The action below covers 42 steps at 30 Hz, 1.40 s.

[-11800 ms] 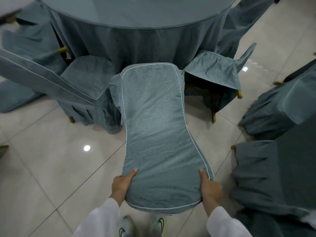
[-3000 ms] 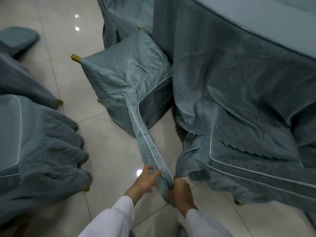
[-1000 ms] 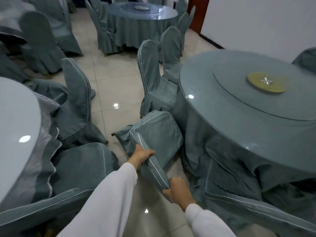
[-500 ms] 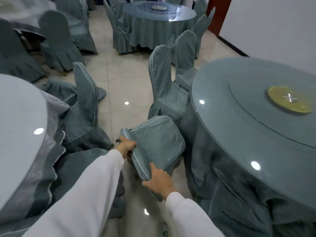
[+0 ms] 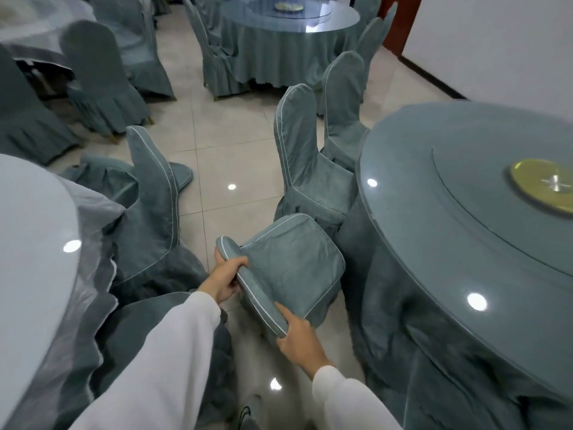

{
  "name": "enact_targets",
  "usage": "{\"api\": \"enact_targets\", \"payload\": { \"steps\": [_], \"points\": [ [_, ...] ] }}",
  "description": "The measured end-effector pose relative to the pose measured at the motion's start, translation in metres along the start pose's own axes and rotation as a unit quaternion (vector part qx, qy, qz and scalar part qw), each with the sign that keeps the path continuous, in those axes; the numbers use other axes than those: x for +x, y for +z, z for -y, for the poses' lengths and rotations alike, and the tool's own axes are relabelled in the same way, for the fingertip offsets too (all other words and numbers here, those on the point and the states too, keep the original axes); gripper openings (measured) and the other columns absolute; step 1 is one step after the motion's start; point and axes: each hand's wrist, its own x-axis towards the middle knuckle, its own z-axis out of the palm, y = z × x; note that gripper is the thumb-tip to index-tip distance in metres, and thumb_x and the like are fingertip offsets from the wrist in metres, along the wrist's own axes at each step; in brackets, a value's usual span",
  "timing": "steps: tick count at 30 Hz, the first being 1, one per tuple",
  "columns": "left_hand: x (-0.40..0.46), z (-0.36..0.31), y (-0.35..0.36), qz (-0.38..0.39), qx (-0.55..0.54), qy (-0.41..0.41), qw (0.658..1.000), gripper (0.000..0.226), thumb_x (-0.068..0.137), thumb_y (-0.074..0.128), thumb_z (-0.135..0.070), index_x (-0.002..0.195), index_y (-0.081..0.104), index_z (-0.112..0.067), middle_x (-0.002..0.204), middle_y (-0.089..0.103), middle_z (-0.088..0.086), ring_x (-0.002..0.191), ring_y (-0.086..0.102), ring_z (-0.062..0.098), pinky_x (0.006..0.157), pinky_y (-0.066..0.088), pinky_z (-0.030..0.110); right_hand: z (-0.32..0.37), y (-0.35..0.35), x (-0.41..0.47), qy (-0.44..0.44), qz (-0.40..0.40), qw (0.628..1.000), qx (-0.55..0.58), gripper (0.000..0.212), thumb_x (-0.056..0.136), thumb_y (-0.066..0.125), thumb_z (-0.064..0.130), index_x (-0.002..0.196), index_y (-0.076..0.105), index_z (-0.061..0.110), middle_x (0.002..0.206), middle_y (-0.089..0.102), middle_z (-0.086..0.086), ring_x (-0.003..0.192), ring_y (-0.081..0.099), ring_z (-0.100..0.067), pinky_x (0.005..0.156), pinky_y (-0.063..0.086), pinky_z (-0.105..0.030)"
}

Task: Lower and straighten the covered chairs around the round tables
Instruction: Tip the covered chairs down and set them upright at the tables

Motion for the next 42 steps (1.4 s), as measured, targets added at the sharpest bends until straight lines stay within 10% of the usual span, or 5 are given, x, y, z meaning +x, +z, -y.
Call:
{"api": "enact_targets", "payload": {
  "steps": [7,13,19,31,42],
  "points": [
    [0.049,-0.024,0.002,-0.006,-0.052,-0.036,0.998,0.103,0.06,0.069,-0.006,0.147,0.019,-0.03,0.099,0.063,0.021,0.073,0.066,0.034,0.062,0.056,0.051,0.027,-0.032,0.036,0.033,0.003,0.996,-0.082,0.08,0.08,0.06,0.02,0.152,0.036,0.047,0.132,0.067,-0.007,0.119,0.062,-0.036,0.103,0.052,-0.039],
    [0.055,-0.027,0.014,0.034,-0.061,-0.056,0.996,0.069,0.083,0.061,-0.001,0.139,0.026,-0.021,0.091,0.061,0.016,0.078,0.064,0.029,0.078,0.057,0.057,0.028,-0.049,0.036,0.061,-0.009,0.986,-0.153,0.074,0.083,0.056,0.025,0.15,0.038,0.049,0.128,0.07,-0.005,0.117,0.064,-0.038,0.101,0.051,-0.041],
    [0.066,-0.015,0.021,0.073,-0.024,-0.099,0.992,0.048,0.08,0.063,-0.002,0.12,0.04,-0.017,0.077,0.057,0.012,0.068,0.061,0.027,0.051,0.056,0.041,0.026,-0.046,0.02,0.075,-0.003,0.982,-0.175,0.075,0.081,0.053,0.022,0.152,0.038,0.042,0.126,0.07,-0.011,0.115,0.063,-0.041,0.099,0.051,-0.043],
    [0.101,-0.02,0.063,0.12,0.033,-0.101,0.987,0.059,0.07,0.07,-0.009,0.123,0.043,-0.014,0.08,0.055,0.014,0.074,0.06,0.029,0.087,0.055,0.059,0.009,-0.061,0.043,0.104,-0.016,0.981,-0.161,0.071,0.086,0.055,0.025,0.153,0.036,0.04,0.124,0.069,-0.016,0.111,0.065,-0.042,0.099,0.049,-0.046],
    [0.139,-0.064,0.088,0.075,0.081,-0.077,0.991,0.068,0.073,0.063,-0.007,0.135,0.038,-0.021,0.093,0.056,0.017,0.077,0.061,0.033,0.081,0.057,0.061,0.01,-0.07,0.104,0.055,-0.003,0.982,-0.179,0.073,0.089,0.058,0.041,0.156,0.029,0.034,0.12,0.068,-0.018,0.108,0.064,-0.043,0.1,0.051,-0.049]
  ]
}}
